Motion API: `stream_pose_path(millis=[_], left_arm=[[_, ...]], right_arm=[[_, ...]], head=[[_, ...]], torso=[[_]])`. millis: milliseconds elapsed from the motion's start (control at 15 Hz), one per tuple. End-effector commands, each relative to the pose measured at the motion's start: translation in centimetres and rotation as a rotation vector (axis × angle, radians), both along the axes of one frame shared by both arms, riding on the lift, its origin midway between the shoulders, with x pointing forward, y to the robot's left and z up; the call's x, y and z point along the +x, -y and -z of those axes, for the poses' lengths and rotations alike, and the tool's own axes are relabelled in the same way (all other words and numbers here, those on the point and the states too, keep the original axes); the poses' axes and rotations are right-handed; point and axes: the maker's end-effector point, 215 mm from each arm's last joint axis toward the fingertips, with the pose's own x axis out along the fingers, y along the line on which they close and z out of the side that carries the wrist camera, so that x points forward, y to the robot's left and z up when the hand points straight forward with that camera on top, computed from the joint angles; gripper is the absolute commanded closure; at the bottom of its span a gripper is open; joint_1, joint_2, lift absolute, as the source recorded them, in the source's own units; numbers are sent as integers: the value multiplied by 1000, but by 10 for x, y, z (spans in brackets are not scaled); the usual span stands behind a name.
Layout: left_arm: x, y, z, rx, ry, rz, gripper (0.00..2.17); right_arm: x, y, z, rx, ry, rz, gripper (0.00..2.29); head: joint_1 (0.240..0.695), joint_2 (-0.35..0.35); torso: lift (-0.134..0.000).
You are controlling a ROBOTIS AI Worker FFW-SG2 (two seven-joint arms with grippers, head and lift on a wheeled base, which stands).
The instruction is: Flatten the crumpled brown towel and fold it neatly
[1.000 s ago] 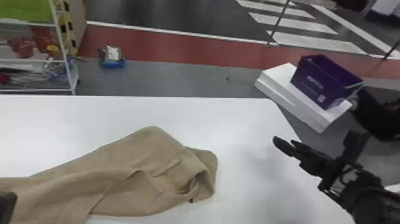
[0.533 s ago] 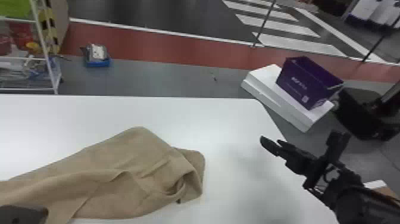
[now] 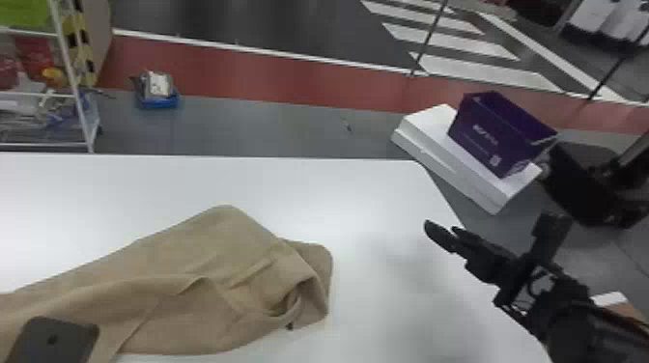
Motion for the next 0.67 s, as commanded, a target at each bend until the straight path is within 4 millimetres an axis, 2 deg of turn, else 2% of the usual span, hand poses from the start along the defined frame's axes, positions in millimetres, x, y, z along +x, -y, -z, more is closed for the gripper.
stream_pose_path(millis=[0, 267, 333, 600], left_arm=[[9, -2, 2, 6, 0, -3, 329], [11, -5, 9, 8, -15, -9, 434], [12, -7, 10, 12, -17, -11, 559], [18, -13, 14, 22, -21, -27, 586]], right_arm=[[0, 0, 0, 1, 1, 0, 127], [-1, 3, -2, 3, 5, 7, 127], [-1, 3, -2, 3, 5, 7, 127], [-1, 3, -2, 5, 4, 7, 127]], head=[[695, -350], [695, -350], [695, -350], [695, -350]], torso=[[-124], [-124], [-124], [-124]])
